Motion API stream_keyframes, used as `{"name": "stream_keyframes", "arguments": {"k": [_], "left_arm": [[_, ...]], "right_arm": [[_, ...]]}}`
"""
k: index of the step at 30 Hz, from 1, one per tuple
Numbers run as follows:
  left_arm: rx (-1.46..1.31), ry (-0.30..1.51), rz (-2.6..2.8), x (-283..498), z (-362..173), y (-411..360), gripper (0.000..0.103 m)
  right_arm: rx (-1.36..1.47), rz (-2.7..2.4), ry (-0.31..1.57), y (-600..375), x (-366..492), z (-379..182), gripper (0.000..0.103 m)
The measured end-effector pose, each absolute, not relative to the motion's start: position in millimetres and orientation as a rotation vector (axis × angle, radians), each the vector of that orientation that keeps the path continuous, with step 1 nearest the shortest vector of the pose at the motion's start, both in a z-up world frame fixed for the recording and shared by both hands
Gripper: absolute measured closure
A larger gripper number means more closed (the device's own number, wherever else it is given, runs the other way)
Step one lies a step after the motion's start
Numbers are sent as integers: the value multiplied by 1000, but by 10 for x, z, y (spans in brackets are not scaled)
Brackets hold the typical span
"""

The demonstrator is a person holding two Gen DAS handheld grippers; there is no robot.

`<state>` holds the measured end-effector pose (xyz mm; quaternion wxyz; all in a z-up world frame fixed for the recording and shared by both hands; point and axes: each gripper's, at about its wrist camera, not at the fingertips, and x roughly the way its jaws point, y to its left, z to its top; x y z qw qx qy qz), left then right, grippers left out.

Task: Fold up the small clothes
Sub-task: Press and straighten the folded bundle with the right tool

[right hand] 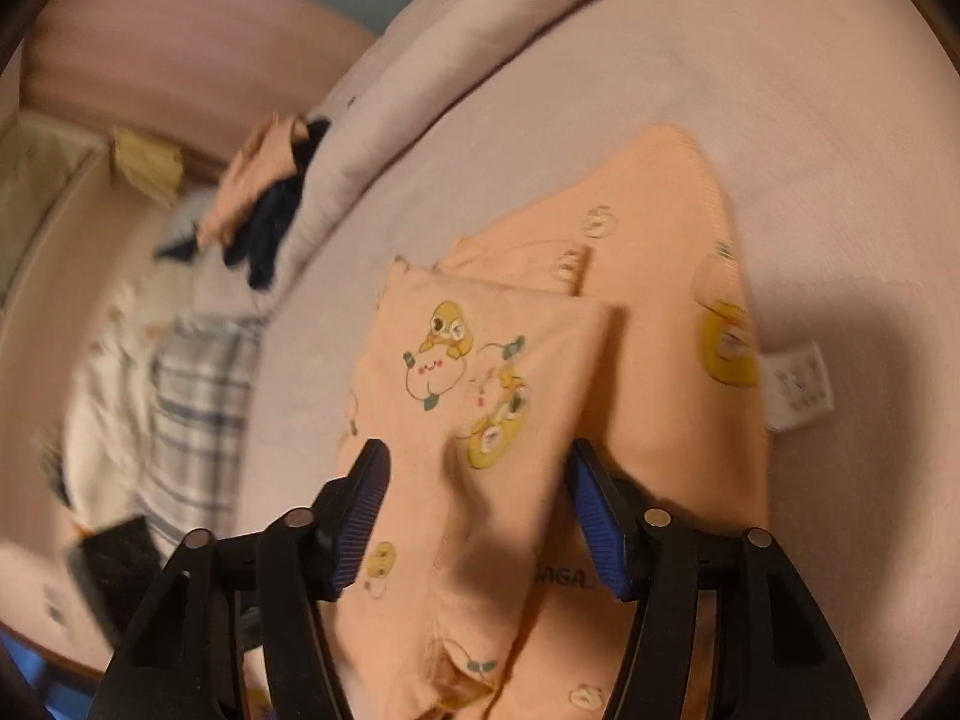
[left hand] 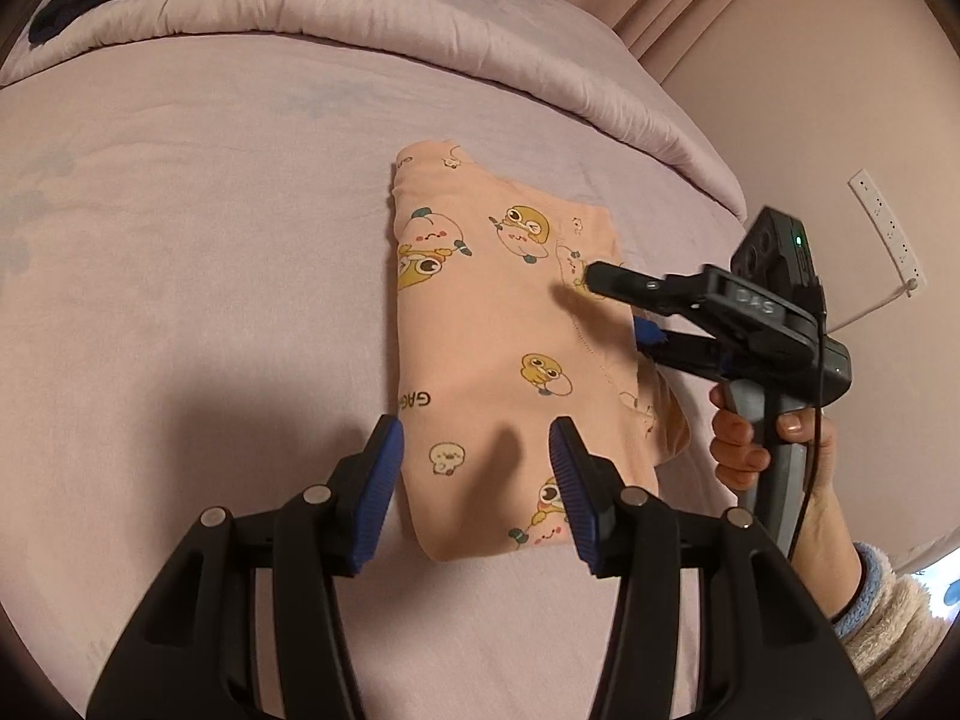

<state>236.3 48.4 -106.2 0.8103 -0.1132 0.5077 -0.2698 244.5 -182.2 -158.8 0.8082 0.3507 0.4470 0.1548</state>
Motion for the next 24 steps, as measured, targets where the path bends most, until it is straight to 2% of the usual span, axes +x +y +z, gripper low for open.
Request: {"name": "stream_keyframes", "arguments": {"k": [6, 8, 11, 13, 16, 19, 24], "left_arm": [[-244, 1083, -571, 2337, -1088, 537, 53], [-231, 1080, -564, 2301, -1081, 562, 53], [-233, 1080, -564, 2298, -1095, 584, 53], [-236, 1080, -564, 2299, -1109, 597, 53], [-239, 1084, -563, 2302, -1132, 603, 53], [-241, 1088, -561, 2318, -1144, 601, 53], [-235, 1083, -565, 2329, -1130, 601, 53]], "right_arm": [[590, 304, 954, -1569, 2605, -1526, 42], [550, 283, 952, -1549, 2632, -1546, 46], [521, 257, 941, -1582, 2622, -1569, 58], [514, 247, 935, -1602, 2615, -1568, 71], [513, 242, 925, -1604, 2598, -1551, 85], [500, 244, 905, -1586, 2577, -1504, 92], [484, 242, 874, -1548, 2564, -1402, 93]]}}
